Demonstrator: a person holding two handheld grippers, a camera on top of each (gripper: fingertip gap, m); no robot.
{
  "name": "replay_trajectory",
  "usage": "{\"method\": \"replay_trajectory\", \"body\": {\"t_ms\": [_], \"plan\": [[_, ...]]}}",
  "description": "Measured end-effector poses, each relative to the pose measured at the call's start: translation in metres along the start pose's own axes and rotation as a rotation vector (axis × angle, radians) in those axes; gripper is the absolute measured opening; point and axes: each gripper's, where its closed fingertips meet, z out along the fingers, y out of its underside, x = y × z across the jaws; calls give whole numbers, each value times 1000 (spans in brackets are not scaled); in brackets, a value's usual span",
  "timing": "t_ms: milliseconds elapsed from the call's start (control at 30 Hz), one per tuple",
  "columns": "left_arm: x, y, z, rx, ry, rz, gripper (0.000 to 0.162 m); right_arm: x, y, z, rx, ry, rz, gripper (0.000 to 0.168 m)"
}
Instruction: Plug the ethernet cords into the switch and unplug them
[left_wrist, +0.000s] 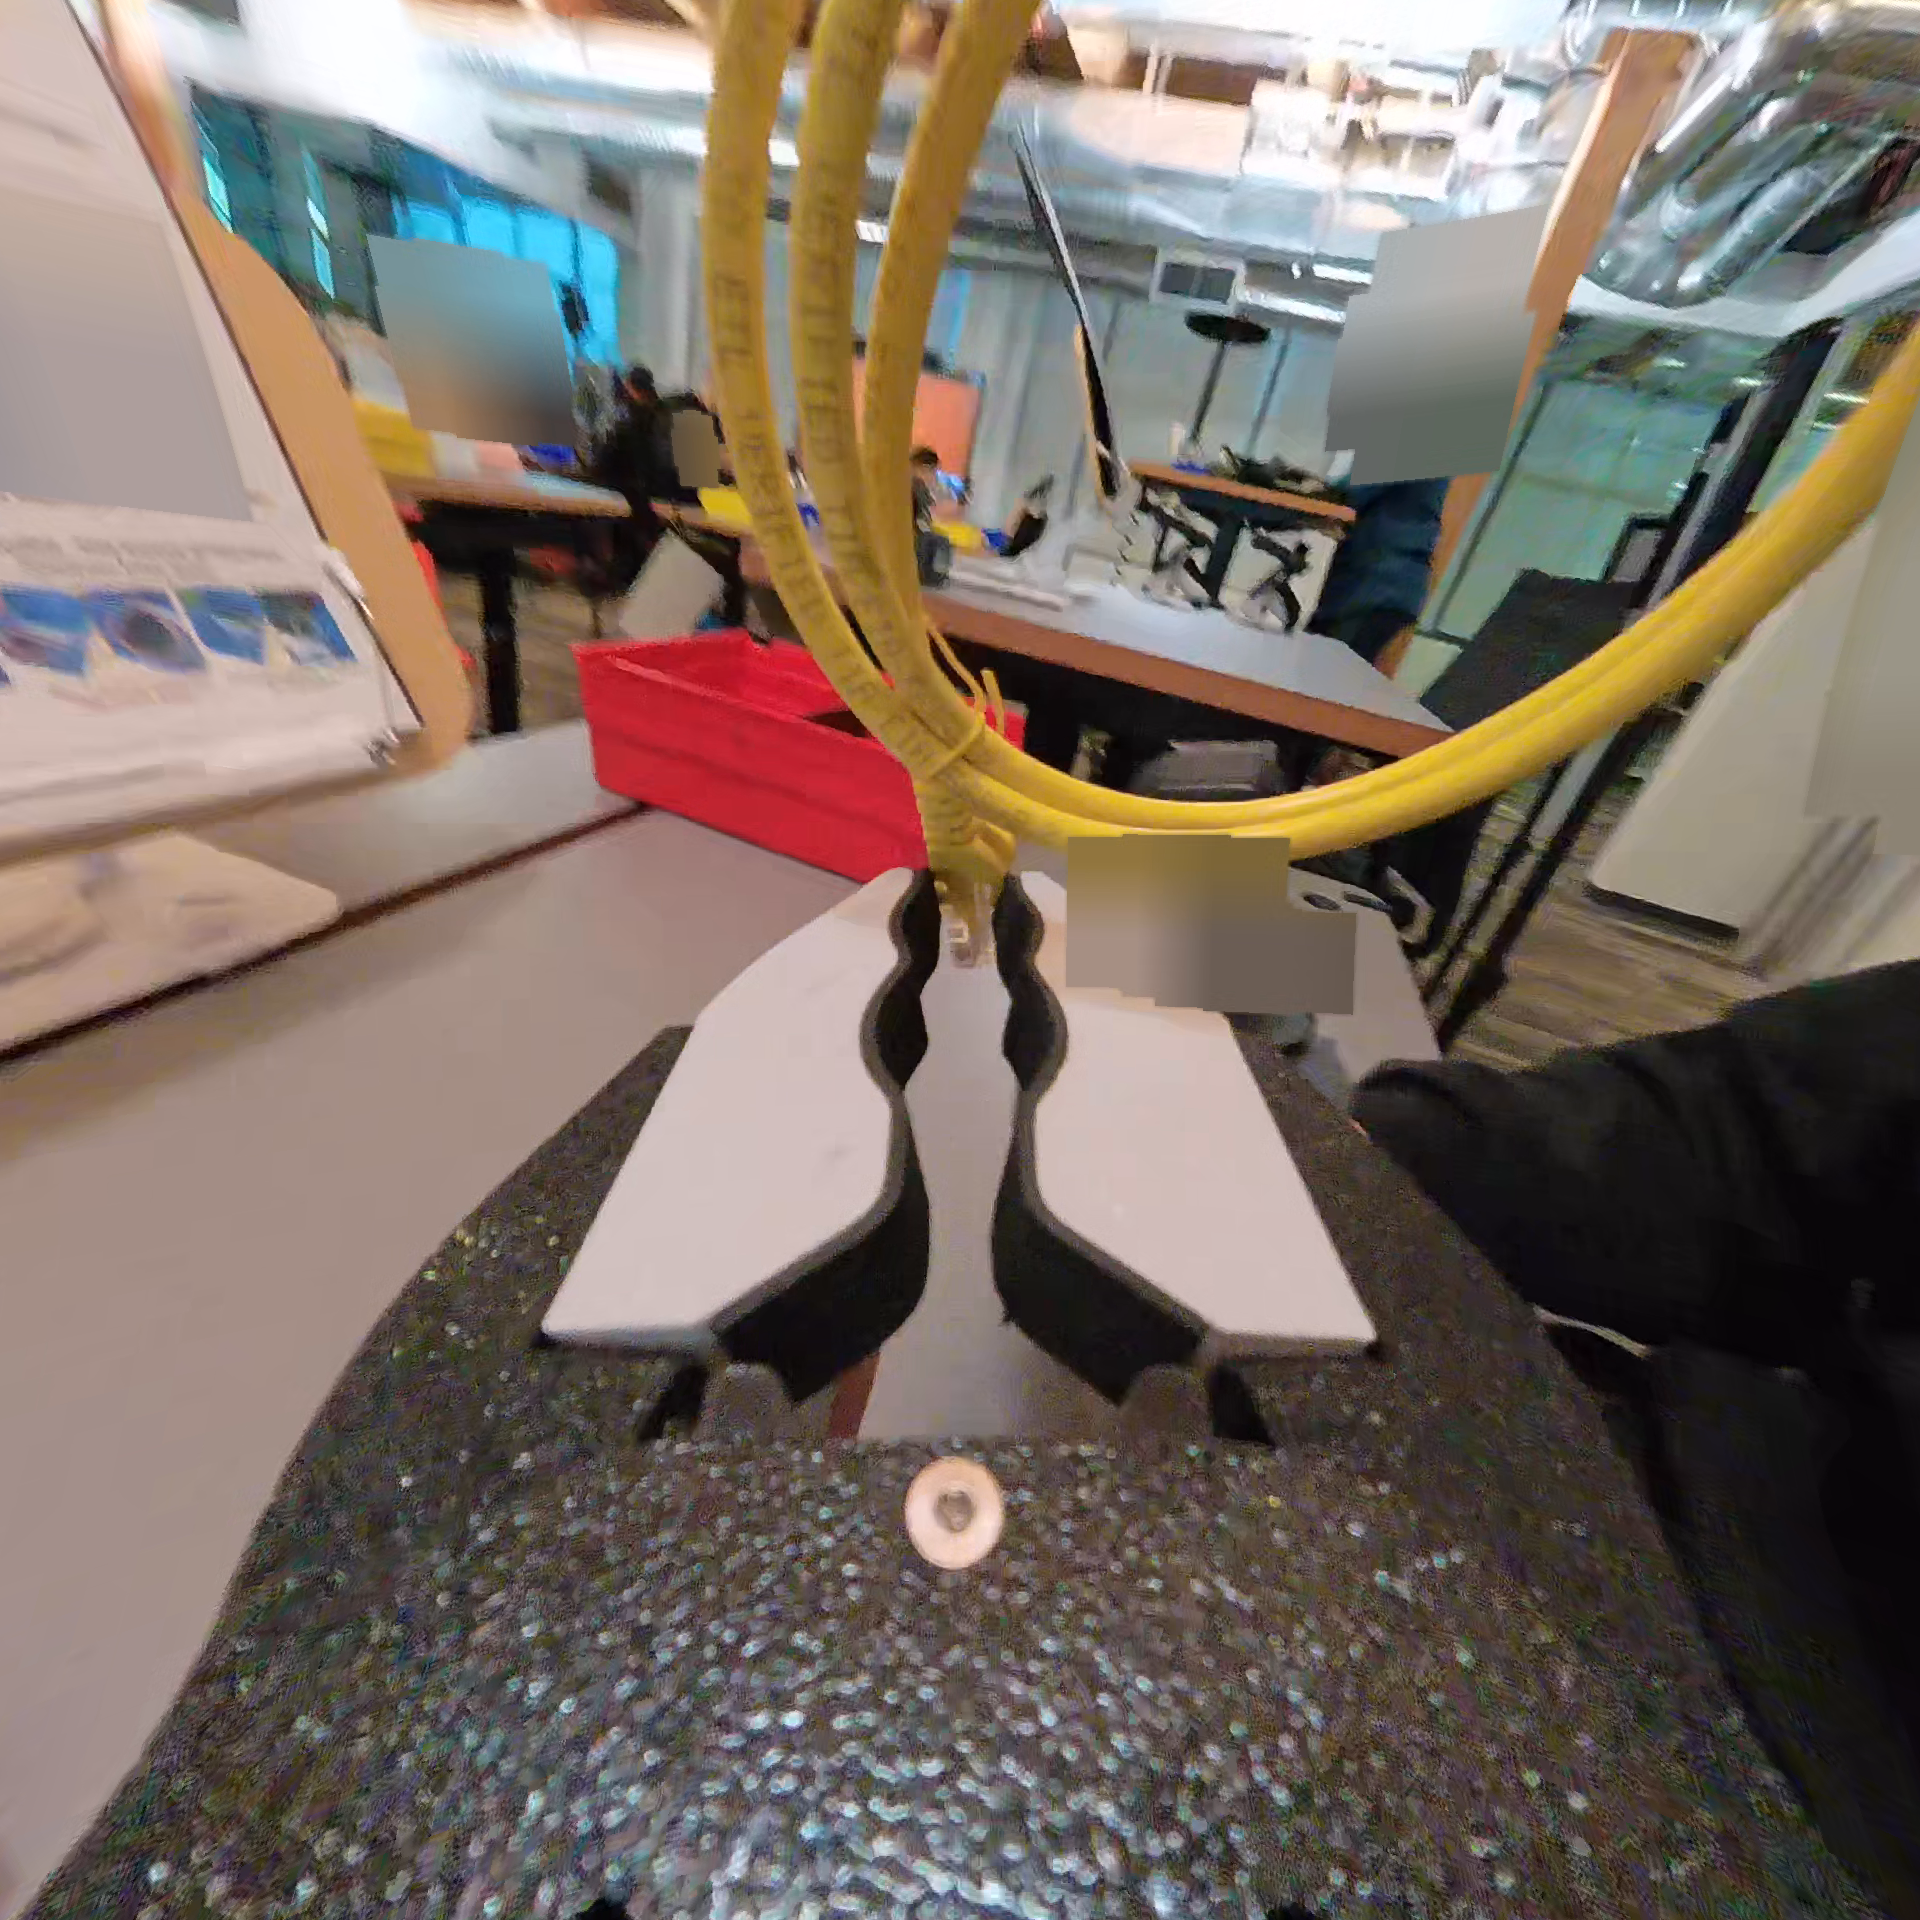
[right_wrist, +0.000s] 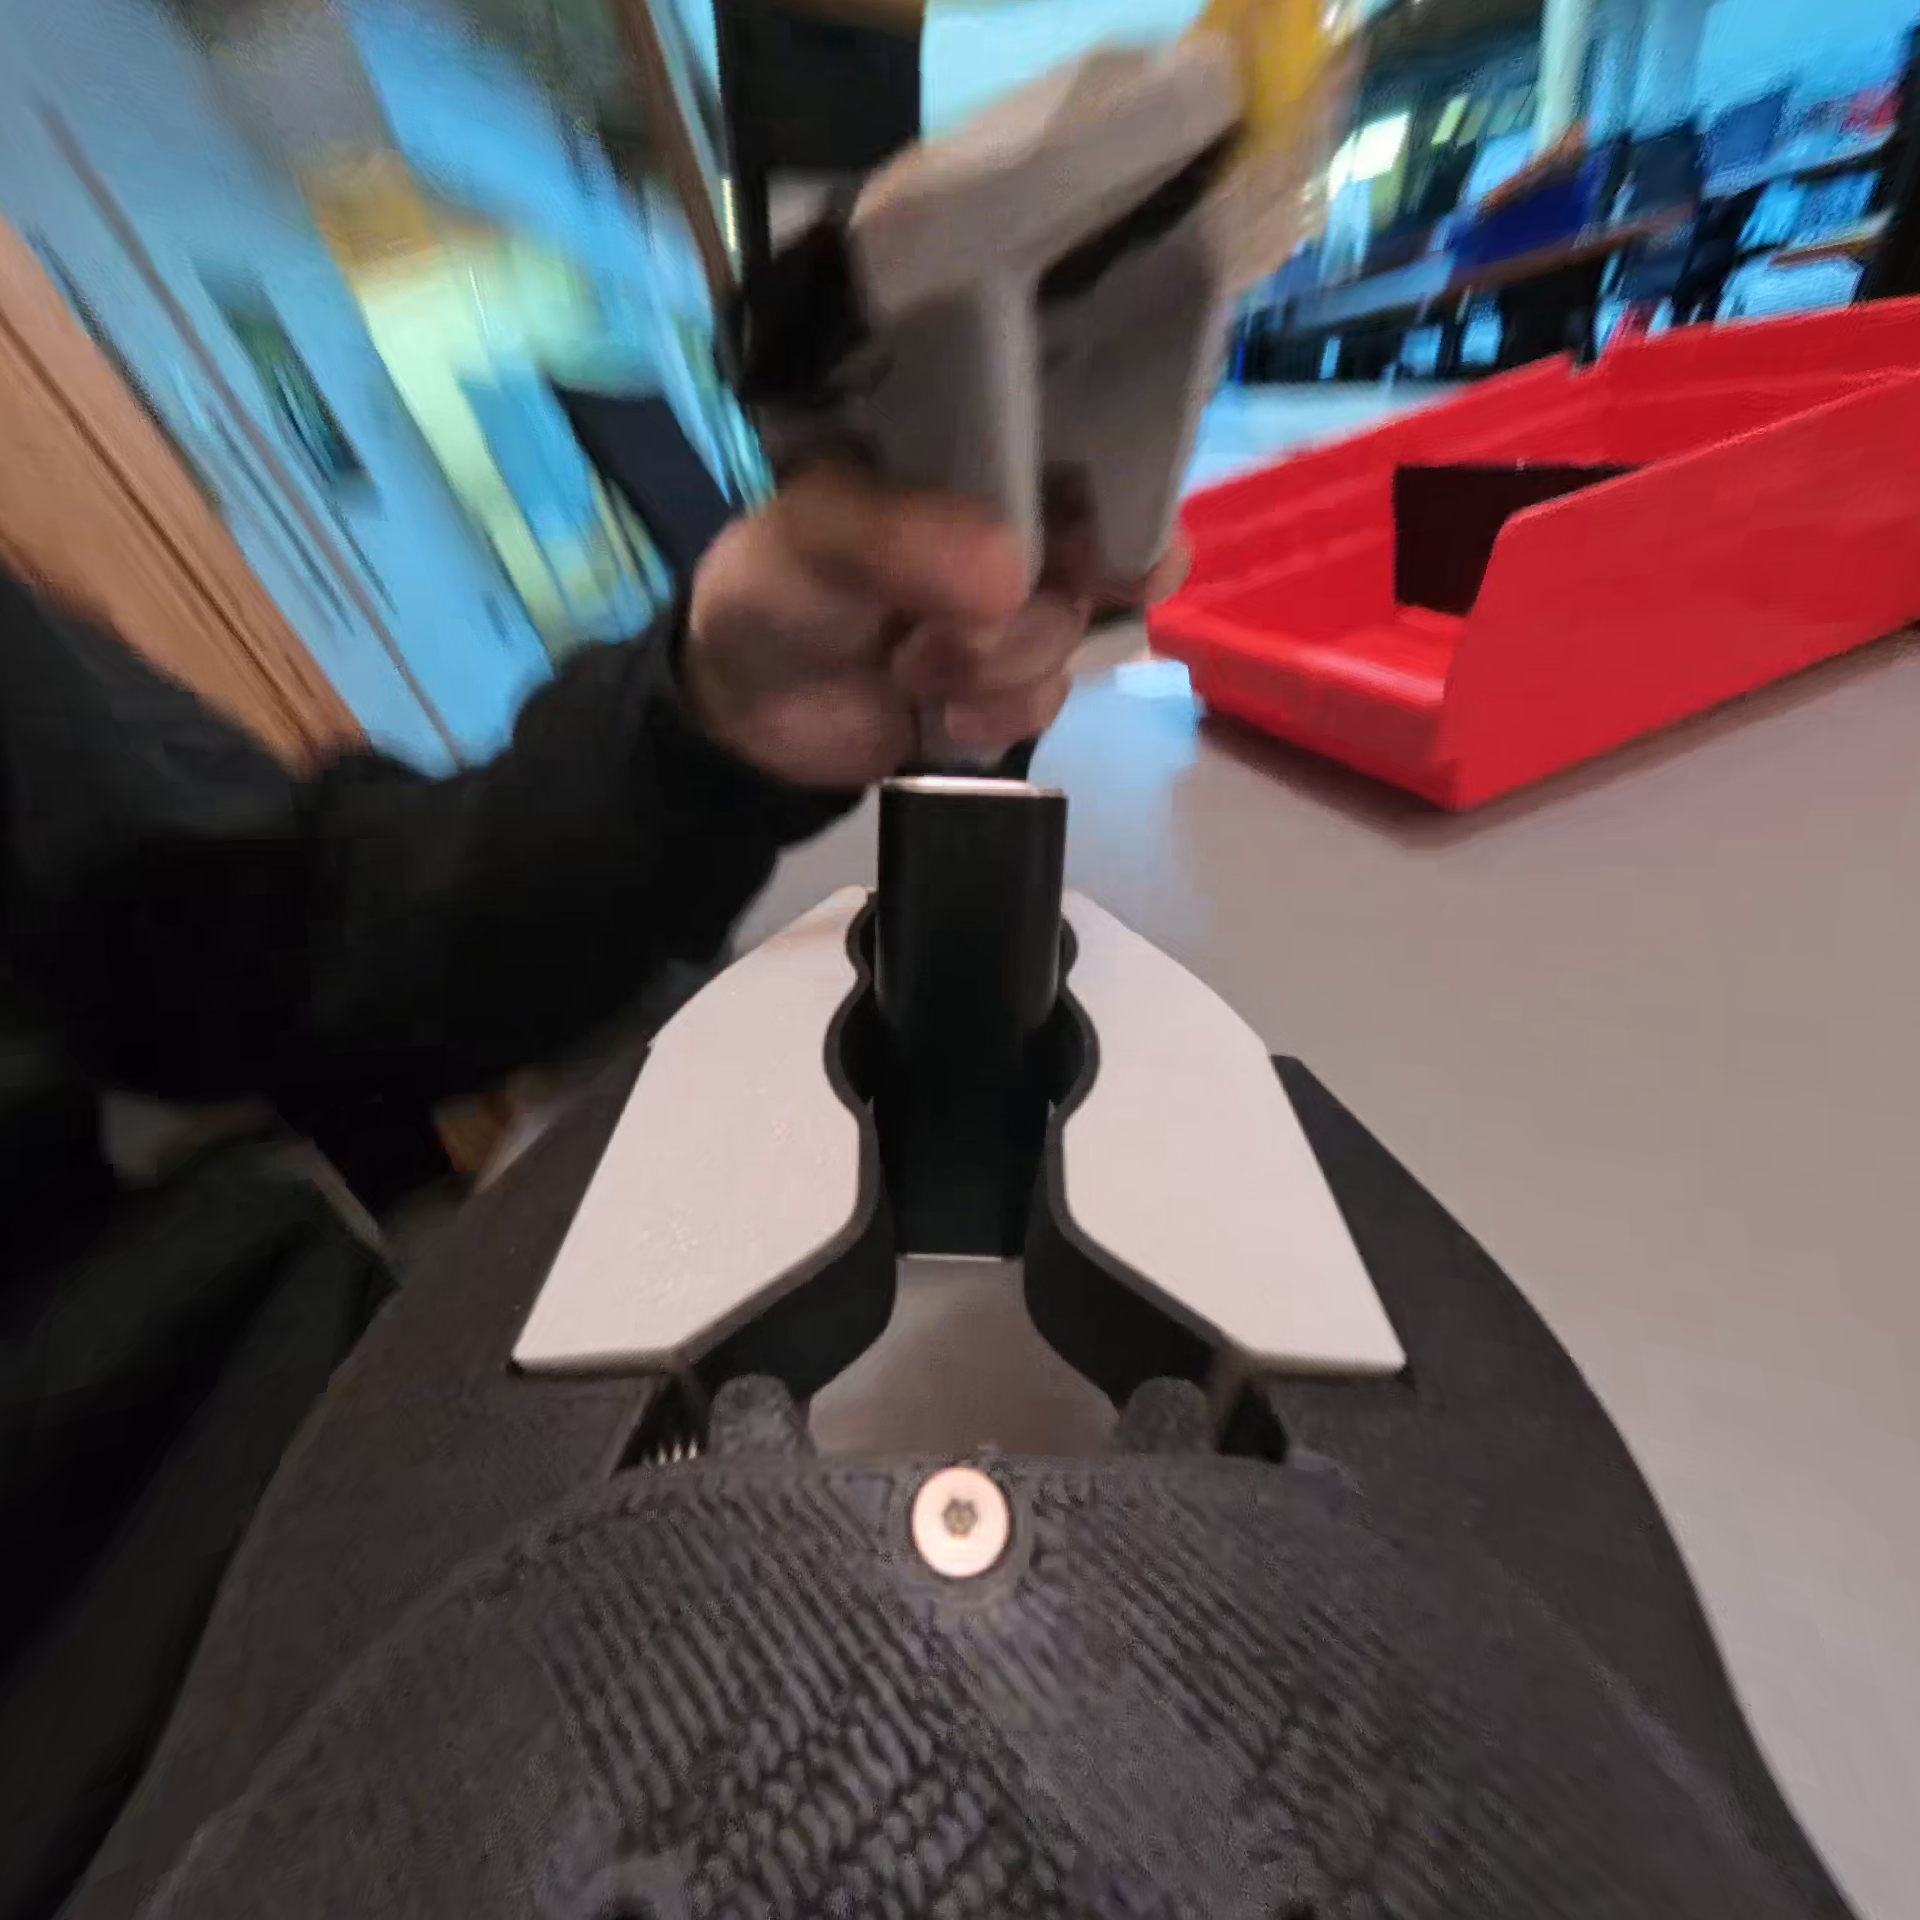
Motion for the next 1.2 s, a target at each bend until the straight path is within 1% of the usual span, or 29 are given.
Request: {"method": "replay_trajectory", "body": {"t_ms": [33, 67, 133, 200, 300, 400, 467, 533, 567, 633, 667, 733, 800, 833, 867, 900, 1000, 1100, 1200], "plan": [[2, 3, -2, -42, 8, -23, 12, 4, -6, 1, 66, -17, 113, 29], [6, 8, -1, -62, 3, 12, 12, 10, -6, -1, 54, -17, 137, 29], [16, 18, 5, -118, 20, 60, 14, 15, -5, -9, 28, 18, 44, 29], [22, 20, 8, -154, 28, 92, 14, 20, -10, -17, 67, 31, 62, 29], [27, 26, 9, -169, 56, 64, 12, 28, -16, -25, 112, 46, 71, 29], [21, 31, 8, -188, 34, 45, 12, 31, -23, -34, 179, 40, 104, 28], [15, 32, 7, -205, 3, 35, 12, 34, -30, -46, 213, 73, 97, 28], [8, 33, 9, -232, -37, 28, 12, 36, -45, -67, 239, 133, 62, 28], [5, 34, 13, -246, -46, 21, 12, 38, -50, -80, 226, 168, 39, 28], [2, 32, 25, -254, -52, 18, 12, 52, -55, -109, 177, 302, 1, 28], [3, 30, 33, -255, -38, 17, 12, 55, -58, -123, 186, 334, -16, 28], [5, 28, 50, -256, -14, 0, 13, 56, -62, -143, 219, 346, -16, 28], [9, 28, 67, -260, 17, -32, 13, 64, -57, -160, 175, 396, -31, 28], [10, 29, 76, -263, 23, -50, 13, 65, -58, -168, 172, 392, -20, 28], [11, 31, 84, -273, 29, -55, 13, 62, -63, -177, 194, 371, -16, 28], [11, 34, 91, -292, 30, -52, 13, 63, -68, -190, 221, 387, -22, 28], [4, 48, 112, -364, -11, -44, 13, 81, -71, -238, 223, 550, -16, 28], [9, 50, 138, -390, 13, -52, 13, 90, -78, -287, 287, 675, -19, 28], [18, 47, 161, -379, 46, -26, 13, 88, -85, -307, 348, 696, -23, 28]]}}
